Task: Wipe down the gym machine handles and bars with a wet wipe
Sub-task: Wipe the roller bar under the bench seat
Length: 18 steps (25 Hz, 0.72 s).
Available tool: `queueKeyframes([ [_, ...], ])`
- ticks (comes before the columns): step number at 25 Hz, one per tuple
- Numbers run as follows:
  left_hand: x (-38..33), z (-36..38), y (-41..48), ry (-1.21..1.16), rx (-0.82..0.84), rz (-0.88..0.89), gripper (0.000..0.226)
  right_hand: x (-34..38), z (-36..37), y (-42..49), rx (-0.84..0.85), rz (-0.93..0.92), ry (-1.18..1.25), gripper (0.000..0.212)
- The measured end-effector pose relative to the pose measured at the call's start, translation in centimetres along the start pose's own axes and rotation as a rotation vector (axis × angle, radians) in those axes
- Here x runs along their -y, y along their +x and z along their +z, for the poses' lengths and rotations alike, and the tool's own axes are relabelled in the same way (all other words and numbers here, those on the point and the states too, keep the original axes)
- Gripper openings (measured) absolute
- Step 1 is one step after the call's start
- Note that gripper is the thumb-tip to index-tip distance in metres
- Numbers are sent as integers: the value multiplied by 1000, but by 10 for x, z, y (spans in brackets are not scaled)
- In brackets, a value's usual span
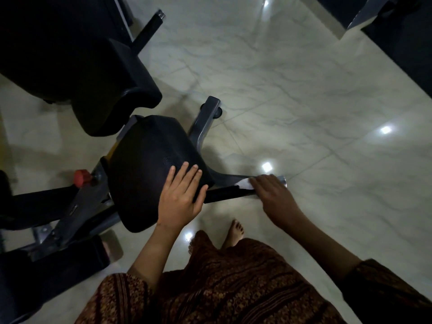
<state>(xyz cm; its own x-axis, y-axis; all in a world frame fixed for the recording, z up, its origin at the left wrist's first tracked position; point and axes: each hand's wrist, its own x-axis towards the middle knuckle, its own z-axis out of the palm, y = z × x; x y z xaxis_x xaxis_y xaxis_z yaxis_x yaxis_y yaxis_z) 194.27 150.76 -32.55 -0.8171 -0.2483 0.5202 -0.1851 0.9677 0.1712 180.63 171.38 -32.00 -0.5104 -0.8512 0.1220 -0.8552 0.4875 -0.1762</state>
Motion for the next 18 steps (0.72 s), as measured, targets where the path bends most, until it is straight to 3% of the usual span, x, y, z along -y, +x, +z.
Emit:
queueKeyframes([
  [3, 0, 1, 0, 3, 2, -4, 33, 16, -5, 10, -52, 60, -21, 43],
  [6, 0, 1, -1, 12, 15, 0, 35, 49, 21, 13, 38, -179, -75, 51],
  [8, 1, 1, -1, 24, 23, 24, 36, 34, 22, 6, 70, -235, -70, 55],
  [14, 8, -1, -6, 97, 21, 64, 41, 9, -6, -3, -48, -26, -37, 56],
  [18, 6, -2, -4, 37, 62, 27, 38, 42, 21, 9, 149, -297, -56, 51],
])
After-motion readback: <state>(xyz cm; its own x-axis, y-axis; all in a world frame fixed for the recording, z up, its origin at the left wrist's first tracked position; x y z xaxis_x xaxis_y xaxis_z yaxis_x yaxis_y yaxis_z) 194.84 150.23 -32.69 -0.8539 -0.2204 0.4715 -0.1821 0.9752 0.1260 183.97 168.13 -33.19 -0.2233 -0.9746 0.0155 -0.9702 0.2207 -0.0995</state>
